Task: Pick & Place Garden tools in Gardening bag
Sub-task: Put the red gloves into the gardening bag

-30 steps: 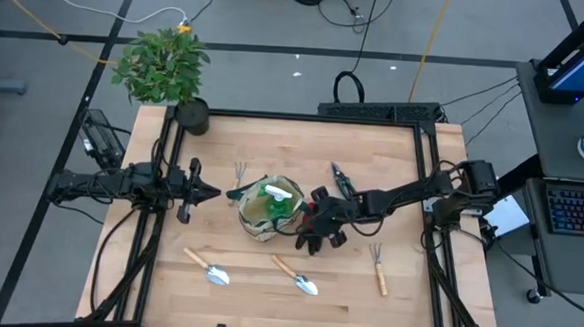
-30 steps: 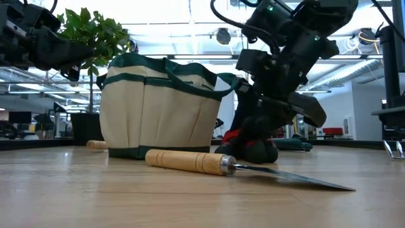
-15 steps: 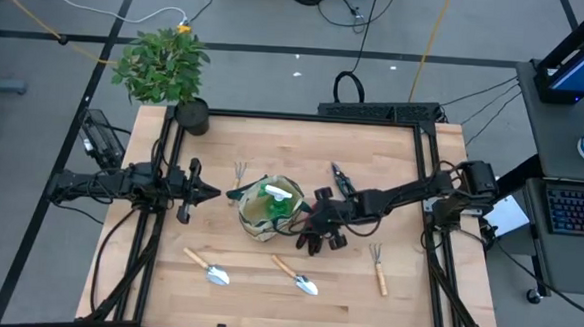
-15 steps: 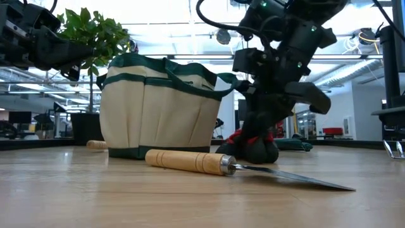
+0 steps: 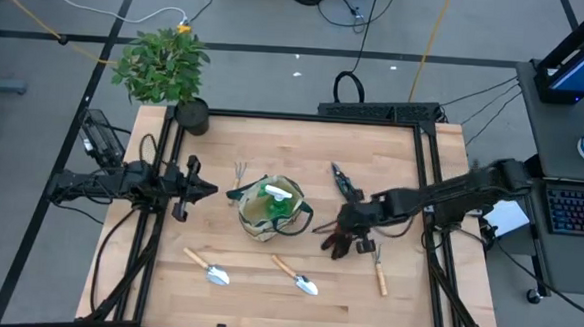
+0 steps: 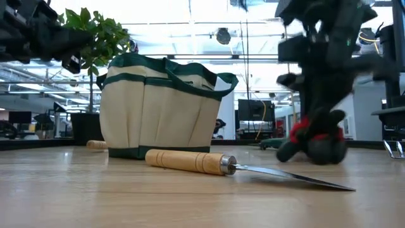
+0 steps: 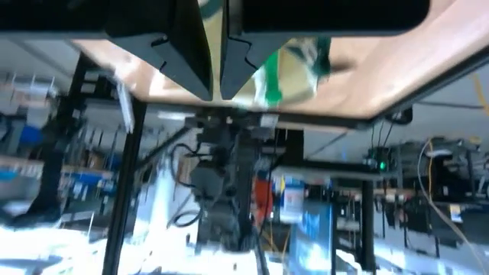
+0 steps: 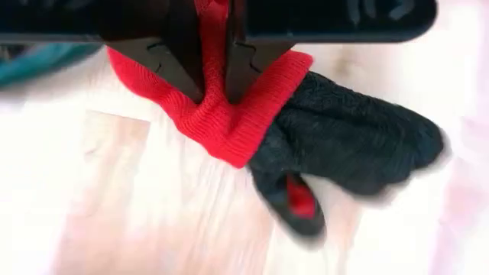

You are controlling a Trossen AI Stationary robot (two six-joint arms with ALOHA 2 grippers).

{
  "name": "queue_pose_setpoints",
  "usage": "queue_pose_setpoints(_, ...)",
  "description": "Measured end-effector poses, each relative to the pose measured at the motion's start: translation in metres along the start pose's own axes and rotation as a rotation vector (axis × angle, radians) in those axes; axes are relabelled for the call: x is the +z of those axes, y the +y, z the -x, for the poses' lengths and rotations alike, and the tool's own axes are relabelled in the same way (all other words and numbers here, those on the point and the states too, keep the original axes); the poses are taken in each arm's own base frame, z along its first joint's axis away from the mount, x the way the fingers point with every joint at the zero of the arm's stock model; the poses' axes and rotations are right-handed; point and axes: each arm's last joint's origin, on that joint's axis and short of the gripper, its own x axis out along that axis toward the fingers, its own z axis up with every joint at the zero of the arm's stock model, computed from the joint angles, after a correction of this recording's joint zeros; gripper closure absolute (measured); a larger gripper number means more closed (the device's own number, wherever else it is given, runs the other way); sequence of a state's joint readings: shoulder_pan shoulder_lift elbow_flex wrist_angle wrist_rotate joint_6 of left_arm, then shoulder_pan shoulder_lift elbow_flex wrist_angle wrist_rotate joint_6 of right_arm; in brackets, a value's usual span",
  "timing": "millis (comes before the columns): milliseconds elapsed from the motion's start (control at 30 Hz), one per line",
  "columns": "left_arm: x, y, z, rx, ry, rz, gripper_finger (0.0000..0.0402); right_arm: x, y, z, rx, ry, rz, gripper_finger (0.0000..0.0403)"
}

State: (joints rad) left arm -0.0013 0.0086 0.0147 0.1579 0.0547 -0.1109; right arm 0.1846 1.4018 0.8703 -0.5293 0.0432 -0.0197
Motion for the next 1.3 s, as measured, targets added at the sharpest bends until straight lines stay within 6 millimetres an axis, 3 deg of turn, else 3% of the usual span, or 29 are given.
queue_pose_setpoints(333, 0.013, -0.002, 0.001, -0.022, -0.137, 0.112, 0.0369, 0.002, -0.001, 0.072, 0.131, -0.328, -0.377, 0.0379)
queue_pose_setpoints(700, 0.021, -0.002, 0.002, -0.036, -0.219, 0.118, 0.0369, 0.034, -0.011, 0.116, 0.438, -0.802, -0.68, 0.038)
queue_pose_setpoints(967, 0.021, -0.002, 0.002, -0.041, -0.218, 0.157, 0.0369, 0.06, -0.029, 0.123, 0.536, -1.101, -0.743, 0.038)
queue_pose_setpoints(1300, 0.028, -0.006, -0.009, -0.042, -0.227, 0.169, 0.0369, 0.082, -0.051, 0.107, 0.621, -1.299, -0.725, 0.038)
